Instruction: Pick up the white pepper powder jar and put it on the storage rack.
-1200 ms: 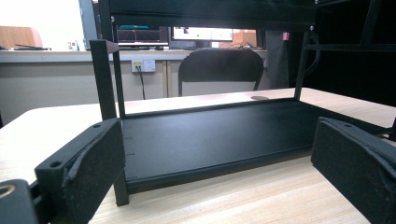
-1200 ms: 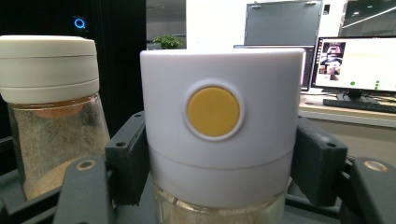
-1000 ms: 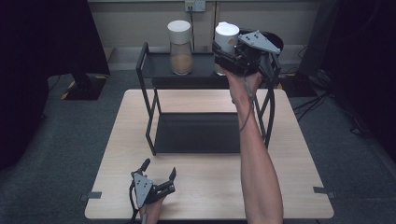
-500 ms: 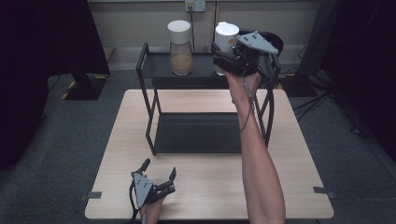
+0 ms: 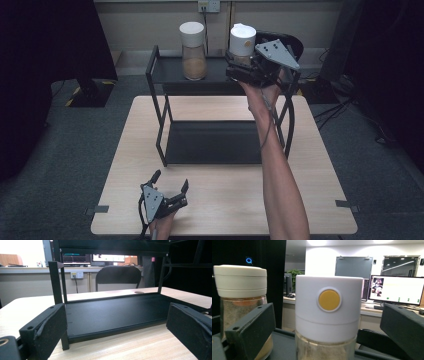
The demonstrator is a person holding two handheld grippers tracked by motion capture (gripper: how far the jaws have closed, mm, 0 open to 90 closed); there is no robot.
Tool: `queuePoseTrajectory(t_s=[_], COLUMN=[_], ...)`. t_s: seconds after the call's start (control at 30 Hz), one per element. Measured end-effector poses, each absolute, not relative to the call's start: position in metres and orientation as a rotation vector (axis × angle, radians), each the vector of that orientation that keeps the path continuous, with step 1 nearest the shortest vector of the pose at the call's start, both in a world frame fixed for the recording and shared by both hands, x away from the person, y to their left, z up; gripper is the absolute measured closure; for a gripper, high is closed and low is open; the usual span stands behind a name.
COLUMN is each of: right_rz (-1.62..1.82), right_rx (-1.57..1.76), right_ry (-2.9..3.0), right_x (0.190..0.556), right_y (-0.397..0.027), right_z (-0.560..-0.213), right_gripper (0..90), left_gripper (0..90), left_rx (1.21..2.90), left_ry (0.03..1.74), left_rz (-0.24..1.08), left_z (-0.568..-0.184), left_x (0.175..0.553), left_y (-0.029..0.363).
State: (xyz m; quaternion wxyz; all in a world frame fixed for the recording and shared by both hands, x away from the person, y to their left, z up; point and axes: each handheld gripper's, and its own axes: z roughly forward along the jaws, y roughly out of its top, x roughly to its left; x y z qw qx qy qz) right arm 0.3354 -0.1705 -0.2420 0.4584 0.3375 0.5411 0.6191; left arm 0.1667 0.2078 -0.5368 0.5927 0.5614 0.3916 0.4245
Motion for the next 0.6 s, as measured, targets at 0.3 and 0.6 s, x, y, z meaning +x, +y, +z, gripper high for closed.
queuePoseTrajectory(t_s=[0.3,0.6], right_rz=[1.537,1.558], right_rx=[0.809,0.798], right_ry=[1.315,1.305], right_x=[0.323,0.311], right_y=[-0.175,-0.178], right_z=[-0.247,-0.253], right_gripper=[0.0,0.0], left_gripper=[2.6,2.6], left_rx=[1.306,1.306], left_ry=[0.909,0.91], left_rz=[0.986,0.987], left_z=[-0.537,-0.537], left_x=[0.167,0.167], left_y=[0.208,0.208])
